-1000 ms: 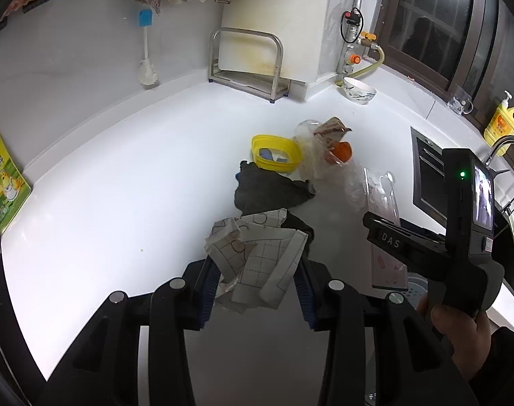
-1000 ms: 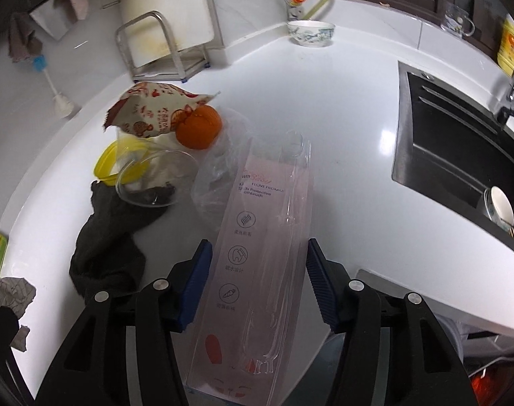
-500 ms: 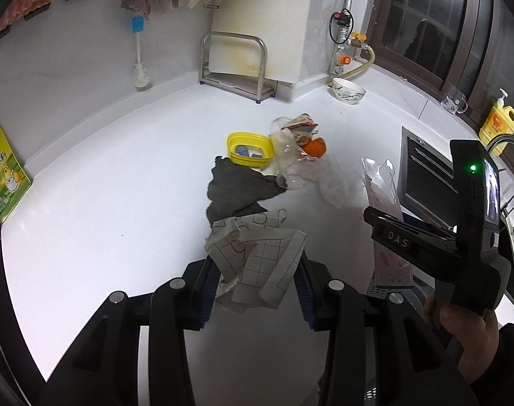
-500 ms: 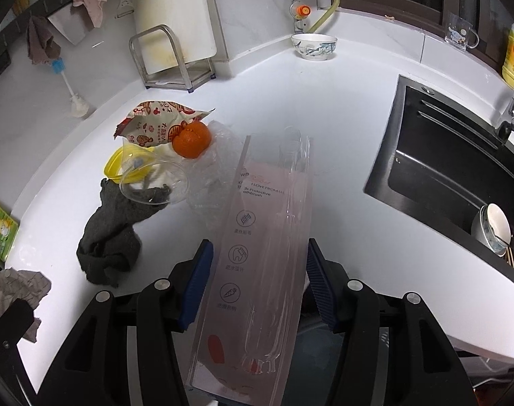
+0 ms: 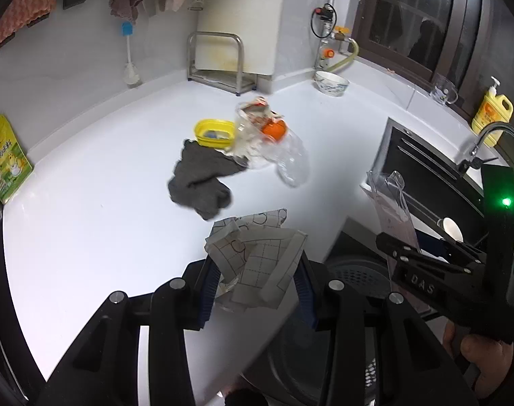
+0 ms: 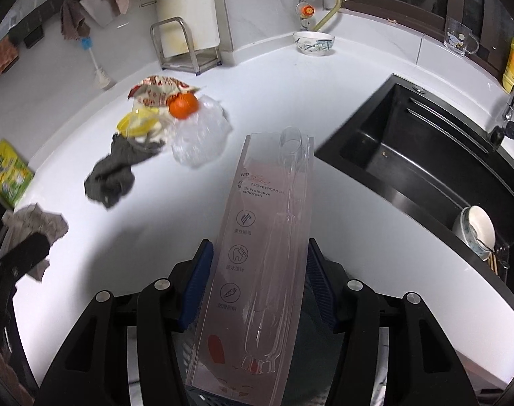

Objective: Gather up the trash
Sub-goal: 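Carry both items over the bin and open both tools to drop them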

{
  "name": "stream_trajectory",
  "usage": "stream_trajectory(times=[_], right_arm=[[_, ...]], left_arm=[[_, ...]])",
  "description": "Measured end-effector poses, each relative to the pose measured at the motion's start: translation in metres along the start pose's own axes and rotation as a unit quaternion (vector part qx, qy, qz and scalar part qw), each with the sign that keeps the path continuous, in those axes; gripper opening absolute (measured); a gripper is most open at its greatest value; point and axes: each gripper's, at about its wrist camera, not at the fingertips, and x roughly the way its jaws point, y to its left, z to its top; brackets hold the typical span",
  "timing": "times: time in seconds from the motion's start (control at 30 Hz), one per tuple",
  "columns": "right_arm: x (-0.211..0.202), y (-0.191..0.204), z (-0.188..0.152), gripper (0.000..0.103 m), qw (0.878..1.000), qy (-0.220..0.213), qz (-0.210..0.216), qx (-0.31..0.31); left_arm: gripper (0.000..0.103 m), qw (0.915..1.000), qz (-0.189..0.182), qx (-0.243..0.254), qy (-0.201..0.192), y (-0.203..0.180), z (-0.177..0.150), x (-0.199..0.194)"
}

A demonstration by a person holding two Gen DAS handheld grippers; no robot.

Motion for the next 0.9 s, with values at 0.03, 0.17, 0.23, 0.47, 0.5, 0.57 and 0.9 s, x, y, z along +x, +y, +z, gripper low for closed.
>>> stream_trajectory(times=[0.03, 0.17, 0.23, 0.47, 0.5, 0.57, 0.9], right_arm=[[-0.003, -0.004, -0.004, 0.054, 1.000, 0.001, 0.001, -0.003], [-0.018, -0.022, -0.022, 0.054, 1.000, 0.012, 0.005, -0.016], [-0.024, -0.031, -0.032, 0.054, 1.000, 0.015, 0.008, -0.024], [-0.037, -0.053, -0.059, 0.054, 0.998, 0.026, 0.031, -0.045], [-0.038, -0.056, -0.063, 0.054, 0.998, 0.028, 0.035, -0.049], [-0.039, -0.060, -0.070, 0.054, 0.997, 0.033, 0.043, -0.056], [-0.025, -0.071, -0.105, 0.054, 0.990, 0.073, 0.079, -0.096]], left_arm=[[0.040, 1.0000, 0.000, 0.000, 0.001, -0.006, -0.004, -0.001], [0.040, 1.0000, -0.002, -0.001, 0.007, -0.028, -0.019, -0.005], [0.040, 0.9999, -0.004, -0.002, 0.011, -0.041, -0.027, -0.008], [0.040, 0.9998, -0.002, 0.001, 0.021, -0.076, -0.054, -0.014], [0.040, 0.9997, -0.001, 0.001, 0.023, -0.081, -0.058, -0.014], [0.040, 0.9996, 0.000, 0.001, 0.028, -0.089, -0.066, -0.014], [0.040, 0.9982, 0.013, 0.003, 0.059, -0.113, -0.103, 0.009]])
